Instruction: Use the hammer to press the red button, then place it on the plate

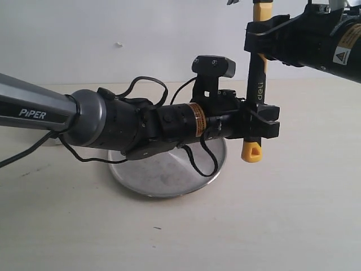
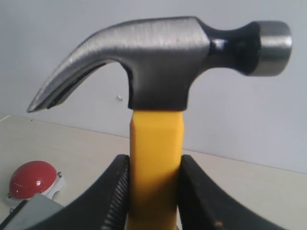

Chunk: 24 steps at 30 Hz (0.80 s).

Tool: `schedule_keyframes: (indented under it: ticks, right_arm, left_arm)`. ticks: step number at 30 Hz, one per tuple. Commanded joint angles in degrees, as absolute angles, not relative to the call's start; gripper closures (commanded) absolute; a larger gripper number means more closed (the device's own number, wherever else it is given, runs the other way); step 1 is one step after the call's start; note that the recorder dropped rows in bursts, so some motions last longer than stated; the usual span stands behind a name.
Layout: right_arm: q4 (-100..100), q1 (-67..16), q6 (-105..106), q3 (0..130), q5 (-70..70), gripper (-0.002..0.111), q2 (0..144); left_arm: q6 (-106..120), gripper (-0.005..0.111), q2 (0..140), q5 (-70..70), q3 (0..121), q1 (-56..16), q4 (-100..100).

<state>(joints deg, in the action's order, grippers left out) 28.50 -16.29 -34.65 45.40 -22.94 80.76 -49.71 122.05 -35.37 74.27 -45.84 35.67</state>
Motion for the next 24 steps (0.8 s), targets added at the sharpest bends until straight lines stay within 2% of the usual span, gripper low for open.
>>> schedule_keyframes:
  ticks: [1, 4, 9, 16, 24]
  right_arm:
    - [28.8, -16.0, -33.0, 46.1, -27.5, 0.063, 80.0]
    - [29.9, -16.0, -33.0, 46.1, -27.5, 0.054, 80.0]
    - [30.5, -16.0, -33.0, 46.1, -27.9, 0.046, 80.0]
    - [30.5, -16.0, -32.9, 46.2, -28.4, 0.046, 79.7]
    - [30.5, -16.0, -32.9, 46.2, -26.7, 0.046, 77.3]
  left_arm:
    - [-51.4, 0.107, 121.9, -32.0, 74.0, -43.9, 34.1]
    - [-53.2, 0.107, 121.9, -31.2, 74.0, -42.7, 34.3]
    - [-54.4, 0.107, 120.7, -31.1, 74.0, -40.6, 35.3]
    - [-53.9, 0.107, 113.8, -21.7, 71.5, -37.0, 36.4]
    - [-47.5, 0.107, 94.5, -18.3, 53.5, -28.8, 36.9]
